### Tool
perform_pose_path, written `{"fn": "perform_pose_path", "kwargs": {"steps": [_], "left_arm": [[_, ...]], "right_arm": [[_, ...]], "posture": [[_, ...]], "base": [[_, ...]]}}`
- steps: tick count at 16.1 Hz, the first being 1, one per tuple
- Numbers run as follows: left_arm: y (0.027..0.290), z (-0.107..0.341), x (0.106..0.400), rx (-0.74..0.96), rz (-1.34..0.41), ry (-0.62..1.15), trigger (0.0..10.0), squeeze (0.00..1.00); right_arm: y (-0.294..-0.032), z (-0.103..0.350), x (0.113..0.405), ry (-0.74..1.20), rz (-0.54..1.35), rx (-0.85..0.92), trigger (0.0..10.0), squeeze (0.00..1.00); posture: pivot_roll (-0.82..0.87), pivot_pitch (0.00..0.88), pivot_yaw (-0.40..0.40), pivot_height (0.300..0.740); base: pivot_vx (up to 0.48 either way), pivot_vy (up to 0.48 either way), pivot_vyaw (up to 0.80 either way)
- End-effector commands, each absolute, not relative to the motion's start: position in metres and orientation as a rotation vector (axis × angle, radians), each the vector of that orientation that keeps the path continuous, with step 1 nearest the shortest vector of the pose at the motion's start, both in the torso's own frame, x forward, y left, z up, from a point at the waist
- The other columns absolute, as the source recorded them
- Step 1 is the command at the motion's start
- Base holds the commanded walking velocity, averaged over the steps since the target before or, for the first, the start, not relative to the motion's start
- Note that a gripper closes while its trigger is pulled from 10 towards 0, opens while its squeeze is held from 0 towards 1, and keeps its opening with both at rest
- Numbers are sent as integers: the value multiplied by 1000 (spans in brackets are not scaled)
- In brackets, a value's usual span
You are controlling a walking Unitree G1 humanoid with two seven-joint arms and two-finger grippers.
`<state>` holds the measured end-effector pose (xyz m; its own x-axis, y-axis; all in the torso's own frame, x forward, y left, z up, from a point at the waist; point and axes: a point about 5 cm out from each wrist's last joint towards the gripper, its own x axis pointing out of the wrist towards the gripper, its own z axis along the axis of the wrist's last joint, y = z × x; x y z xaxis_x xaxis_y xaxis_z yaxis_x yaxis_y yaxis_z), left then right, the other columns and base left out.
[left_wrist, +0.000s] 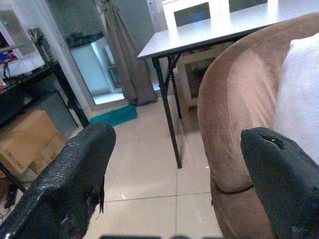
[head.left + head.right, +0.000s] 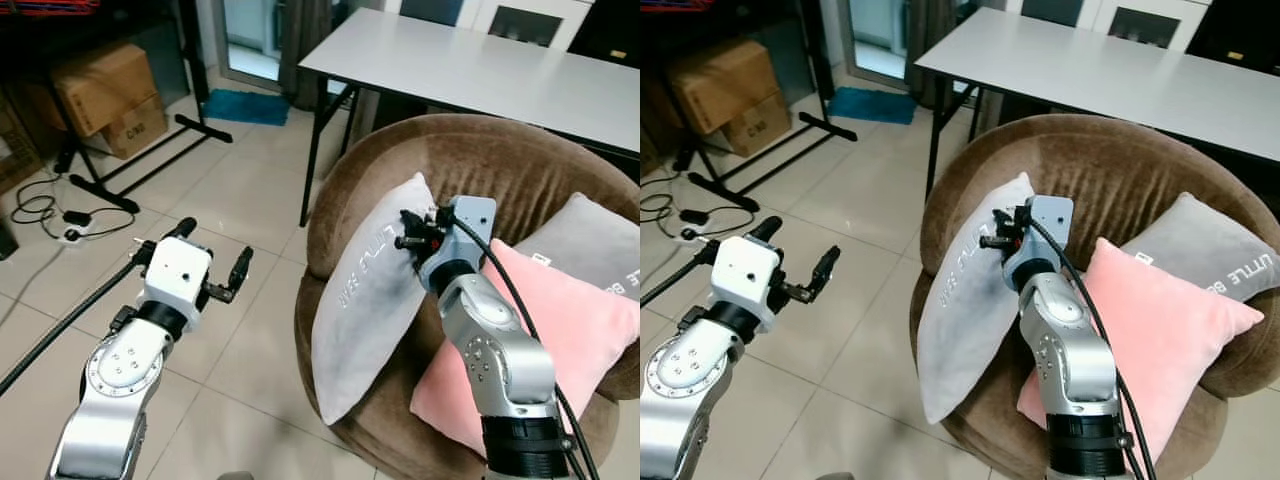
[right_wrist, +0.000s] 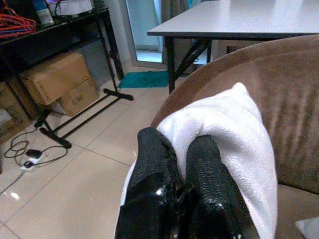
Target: Move the pillow to the sofa from floor
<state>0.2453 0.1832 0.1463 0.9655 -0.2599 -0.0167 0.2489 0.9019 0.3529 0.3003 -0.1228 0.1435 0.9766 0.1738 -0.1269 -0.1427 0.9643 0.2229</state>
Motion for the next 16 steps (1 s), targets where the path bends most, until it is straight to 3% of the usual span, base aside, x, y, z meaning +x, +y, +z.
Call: {"fn": "perform_pose_path", "kwargs": {"steps": [1,9,13,16], "left_arm": [[181,145,247,374,-288,-18,10000,176],[170,145,251,404,-567,42,10000,180],[167,143,246,400,-642,67,10000,180],[169,143,245,400,-628,61,10000,180]], "right_arm": [[-123,155,304,81,178,215,10000,0],[-118,169,351,4,247,232,10000,0],[-148,148,382,81,179,119,10000,0],[-167,140,389,148,148,1,10000,0]], "posture": [[27,0,-53,740],[31,0,-42,740],[57,0,-81,740],[81,0,-110,740]], "base": [[0,0,0],[0,0,0],[0,0,0],[0,0,0]]}}
